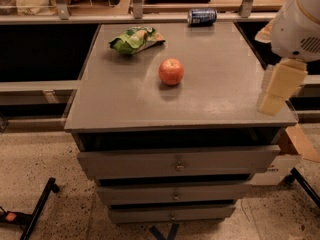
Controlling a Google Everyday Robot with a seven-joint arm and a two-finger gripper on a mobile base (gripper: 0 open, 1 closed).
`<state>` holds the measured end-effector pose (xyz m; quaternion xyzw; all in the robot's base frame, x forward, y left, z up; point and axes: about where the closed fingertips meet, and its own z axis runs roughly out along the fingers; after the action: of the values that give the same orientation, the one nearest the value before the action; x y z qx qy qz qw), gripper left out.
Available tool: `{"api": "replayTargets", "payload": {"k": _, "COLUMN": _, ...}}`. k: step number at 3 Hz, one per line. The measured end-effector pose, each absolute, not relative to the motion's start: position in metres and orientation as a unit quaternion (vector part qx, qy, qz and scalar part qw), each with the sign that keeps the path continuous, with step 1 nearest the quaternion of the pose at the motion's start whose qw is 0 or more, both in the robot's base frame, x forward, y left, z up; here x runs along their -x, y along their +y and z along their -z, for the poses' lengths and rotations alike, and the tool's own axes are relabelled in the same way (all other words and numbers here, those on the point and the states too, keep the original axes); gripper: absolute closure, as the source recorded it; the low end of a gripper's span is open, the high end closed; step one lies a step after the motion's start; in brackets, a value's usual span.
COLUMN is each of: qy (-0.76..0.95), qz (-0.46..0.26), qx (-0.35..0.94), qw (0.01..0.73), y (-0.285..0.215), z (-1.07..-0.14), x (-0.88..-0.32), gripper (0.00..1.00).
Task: Pick apple
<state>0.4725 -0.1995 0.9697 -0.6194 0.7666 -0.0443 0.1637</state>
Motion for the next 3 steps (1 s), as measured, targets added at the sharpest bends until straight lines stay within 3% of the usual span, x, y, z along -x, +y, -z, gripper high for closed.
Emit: {"api": "replayTargets", "payload": {"k": 3, "qy": 0.743, "qz": -0.011, "qx": 0.628, "qw": 0.231, "y": -0.136, "z": -0.948, "x": -0.553, "gripper": 0.0}}
